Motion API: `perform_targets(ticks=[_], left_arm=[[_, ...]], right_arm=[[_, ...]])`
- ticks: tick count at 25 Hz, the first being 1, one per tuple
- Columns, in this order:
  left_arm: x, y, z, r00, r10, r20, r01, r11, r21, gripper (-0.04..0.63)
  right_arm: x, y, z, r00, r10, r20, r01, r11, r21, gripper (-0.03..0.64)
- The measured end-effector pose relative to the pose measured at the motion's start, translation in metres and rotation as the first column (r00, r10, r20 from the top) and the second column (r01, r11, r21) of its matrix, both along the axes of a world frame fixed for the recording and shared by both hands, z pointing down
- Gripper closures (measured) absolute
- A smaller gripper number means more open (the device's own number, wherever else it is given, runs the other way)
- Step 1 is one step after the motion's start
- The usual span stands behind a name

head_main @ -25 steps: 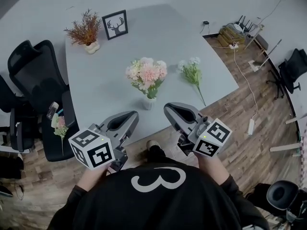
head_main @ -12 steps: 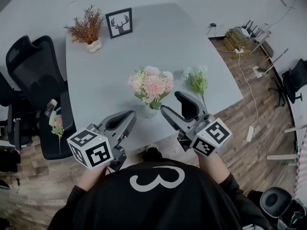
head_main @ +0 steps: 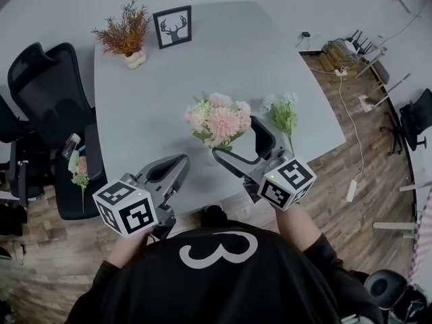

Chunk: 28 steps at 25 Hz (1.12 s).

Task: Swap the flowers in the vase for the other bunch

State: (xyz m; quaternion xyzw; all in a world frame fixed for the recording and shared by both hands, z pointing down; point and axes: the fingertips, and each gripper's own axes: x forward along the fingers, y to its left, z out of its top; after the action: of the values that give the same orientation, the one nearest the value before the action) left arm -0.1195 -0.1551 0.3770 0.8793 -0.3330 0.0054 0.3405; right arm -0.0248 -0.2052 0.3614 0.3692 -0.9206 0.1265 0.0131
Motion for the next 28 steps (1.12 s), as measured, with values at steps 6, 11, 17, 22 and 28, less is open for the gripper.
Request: perform_targets(ticks=[6,11,17,22,28], left_arm=[[-0.013,0.001,0.001,0.999,-0.045,-0.012,0.044,0.999,-0.020,0.584],[-0.024,0.006,0.005,0.997,-0.075,-0.006,0.074,0.997,-0.022,0.584],[-0.032,0.008,0.004,0.995,-0.095,-0.004,0.095,0.995,-0.019,0.584],[-0.033,0.009,0.004,0.994,-0.107,-0.005,0.107,0.994,-0.018,0.584],[-0.035,0.013,0.006,0.993,-0.114,-0.005,0.114,0.993,-0.023,0.584]], right_arm=[[-0.015,-0.021,0.013,0.999,-0.015,-0.038,0.015,1.000,-0.015,0.106],[-0.031,-0.022,0.025,0.998,-0.038,-0.048,0.036,0.998,-0.044,0.106],[-0.039,-0.029,0.031,0.999,-0.038,-0.034,0.036,0.997,-0.074,0.107],[-0.042,-0.028,0.034,0.998,-0.042,-0.054,0.037,0.996,-0.080,0.112],[-0.042,-0.026,0.031,0.998,-0.034,-0.052,0.031,0.998,-0.060,0.300]])
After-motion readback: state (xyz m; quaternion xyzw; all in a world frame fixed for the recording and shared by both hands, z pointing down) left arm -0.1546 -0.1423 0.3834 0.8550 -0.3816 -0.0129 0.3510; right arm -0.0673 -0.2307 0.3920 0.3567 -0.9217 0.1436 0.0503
